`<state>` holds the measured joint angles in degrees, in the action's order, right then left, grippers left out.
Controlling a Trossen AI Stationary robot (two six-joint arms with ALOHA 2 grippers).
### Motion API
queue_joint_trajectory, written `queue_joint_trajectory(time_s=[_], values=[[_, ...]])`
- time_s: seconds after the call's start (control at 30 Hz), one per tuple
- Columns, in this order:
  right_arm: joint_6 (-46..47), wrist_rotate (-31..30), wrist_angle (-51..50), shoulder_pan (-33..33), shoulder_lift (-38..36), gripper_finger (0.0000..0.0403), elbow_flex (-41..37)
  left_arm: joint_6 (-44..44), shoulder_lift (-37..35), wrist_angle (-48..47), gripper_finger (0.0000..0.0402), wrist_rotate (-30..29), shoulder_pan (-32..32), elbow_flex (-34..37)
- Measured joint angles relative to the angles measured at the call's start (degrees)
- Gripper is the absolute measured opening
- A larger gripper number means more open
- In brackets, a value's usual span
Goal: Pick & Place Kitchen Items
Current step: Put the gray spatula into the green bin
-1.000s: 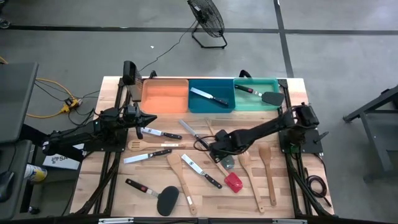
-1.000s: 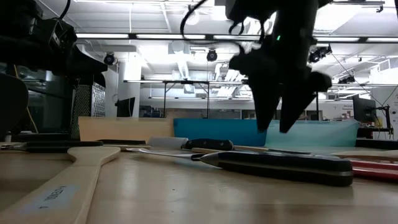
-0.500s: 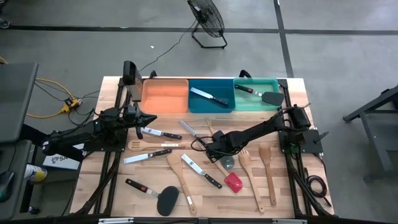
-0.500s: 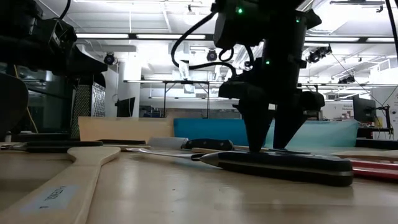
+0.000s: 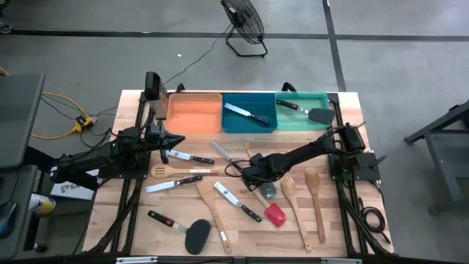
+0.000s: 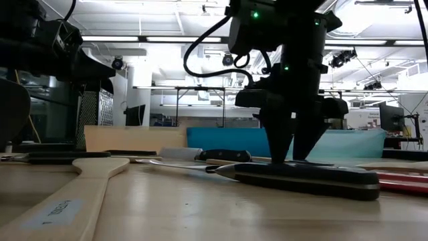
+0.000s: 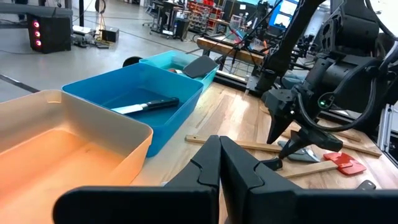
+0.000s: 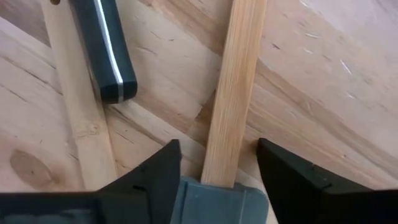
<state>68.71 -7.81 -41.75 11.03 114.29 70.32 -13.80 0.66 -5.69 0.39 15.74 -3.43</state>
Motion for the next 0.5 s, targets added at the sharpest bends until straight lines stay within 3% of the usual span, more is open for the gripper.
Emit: queue_joint_trajectory(time_s=[0.4, 0.5], values=[[-2.3, 1.1, -1.3, 0.0, 0.0, 0.0064, 0.0, 0.0, 0.0, 0.0, 0.0, 0.0, 0.0, 0.0], [-3.4, 1.3, -1.2, 0.0, 0.0, 0.0054, 0.0, 0.0, 0.0, 0.0, 0.0, 0.0, 0.0, 0.0]])
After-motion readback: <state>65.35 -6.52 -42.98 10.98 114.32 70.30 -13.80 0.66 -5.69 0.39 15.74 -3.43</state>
